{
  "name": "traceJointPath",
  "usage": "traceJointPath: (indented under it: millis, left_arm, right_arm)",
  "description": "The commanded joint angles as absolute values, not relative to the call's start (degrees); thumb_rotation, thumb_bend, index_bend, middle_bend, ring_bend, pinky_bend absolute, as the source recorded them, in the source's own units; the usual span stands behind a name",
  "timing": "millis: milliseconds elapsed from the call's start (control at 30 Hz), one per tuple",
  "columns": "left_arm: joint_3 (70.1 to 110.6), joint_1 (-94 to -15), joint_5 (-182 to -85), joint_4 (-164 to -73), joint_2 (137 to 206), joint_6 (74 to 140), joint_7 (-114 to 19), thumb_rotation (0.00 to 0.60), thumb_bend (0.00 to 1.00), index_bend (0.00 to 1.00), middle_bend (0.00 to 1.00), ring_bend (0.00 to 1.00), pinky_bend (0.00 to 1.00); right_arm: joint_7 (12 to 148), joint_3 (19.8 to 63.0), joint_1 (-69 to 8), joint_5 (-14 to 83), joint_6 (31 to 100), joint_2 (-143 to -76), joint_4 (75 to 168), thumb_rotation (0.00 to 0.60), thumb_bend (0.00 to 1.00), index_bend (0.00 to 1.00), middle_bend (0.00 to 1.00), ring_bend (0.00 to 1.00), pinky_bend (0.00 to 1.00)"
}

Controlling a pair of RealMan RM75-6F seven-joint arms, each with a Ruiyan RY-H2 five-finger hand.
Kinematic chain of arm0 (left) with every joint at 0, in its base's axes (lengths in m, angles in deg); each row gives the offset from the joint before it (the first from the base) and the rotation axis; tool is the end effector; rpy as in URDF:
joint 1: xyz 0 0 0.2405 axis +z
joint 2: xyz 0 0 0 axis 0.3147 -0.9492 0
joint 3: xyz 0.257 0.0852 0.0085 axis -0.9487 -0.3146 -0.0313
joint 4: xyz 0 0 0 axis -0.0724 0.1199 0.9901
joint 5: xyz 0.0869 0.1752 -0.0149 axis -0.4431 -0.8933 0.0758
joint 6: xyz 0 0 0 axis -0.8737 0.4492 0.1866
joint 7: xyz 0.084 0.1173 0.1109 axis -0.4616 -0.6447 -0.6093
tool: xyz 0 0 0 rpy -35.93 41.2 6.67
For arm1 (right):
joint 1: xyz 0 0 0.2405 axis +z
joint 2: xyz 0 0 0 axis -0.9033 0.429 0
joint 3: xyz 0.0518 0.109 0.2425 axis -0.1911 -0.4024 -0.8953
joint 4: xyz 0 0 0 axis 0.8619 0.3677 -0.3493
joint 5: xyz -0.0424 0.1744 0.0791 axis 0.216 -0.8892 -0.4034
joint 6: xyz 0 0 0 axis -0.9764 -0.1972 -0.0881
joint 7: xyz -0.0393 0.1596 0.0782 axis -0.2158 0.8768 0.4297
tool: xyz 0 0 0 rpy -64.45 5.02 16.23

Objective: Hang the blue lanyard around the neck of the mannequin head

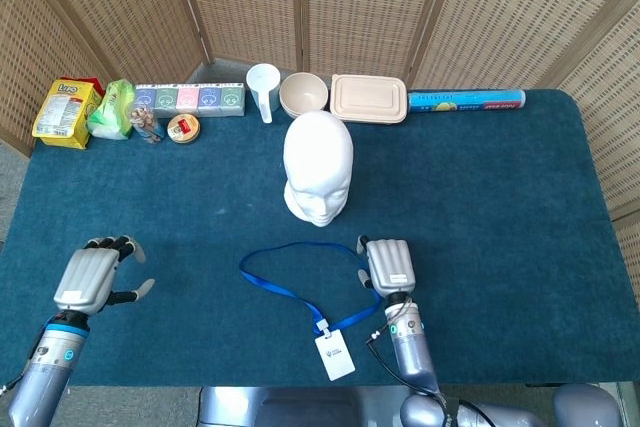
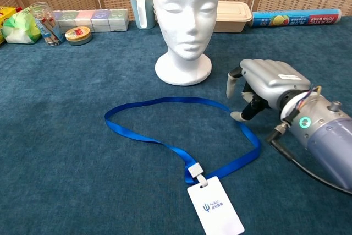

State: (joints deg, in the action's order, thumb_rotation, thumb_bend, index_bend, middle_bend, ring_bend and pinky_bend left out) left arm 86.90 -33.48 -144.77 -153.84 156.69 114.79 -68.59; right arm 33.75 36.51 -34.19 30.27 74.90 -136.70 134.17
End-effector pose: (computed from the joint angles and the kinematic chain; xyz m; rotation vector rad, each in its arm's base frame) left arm -0.2544 0.2610 0.1045 -1.5460 -1.0494 -0.8082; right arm -0.1414 -0.3224 -0.0737 1.5674 -1.0263 0.8539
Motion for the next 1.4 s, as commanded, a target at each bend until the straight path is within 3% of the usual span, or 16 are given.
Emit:
traceJointPath:
  millis: [33,767,1400]
  left_arm:
    - [86.9,-33.7,-144.4,-153.8,156.8,114.6,-68.7,0.458,0.23,0.46,0.37,0.34,0.27]
    - [86.4,-34.9,-141.9,-153.5,156.9,114.0,-68.9,0.456,0.24,0.46,0.37,0.34,0.27]
    - [86.1,-35.4,-141.9,-154.0,157.3,114.9,-69.5,0.458,0.24,0.46,0.37,0.34,0.27]
  right_arm:
    - [32.9,36.1,-33.3,29.4,74.7,-137.6,133.5,0.6,0.29,0.45,0.94,1.0,1.0]
    - [32.3,34.2,-29.4,25.8,73.9,-142.3,126.2,0.6,0.29,0.45,0.94,1.0,1.0]
    - [33.1,35.1,-29.8,25.2,73.7,-140.1,125.4,0.599,0.33,0.47,0.94,1.0,1.0]
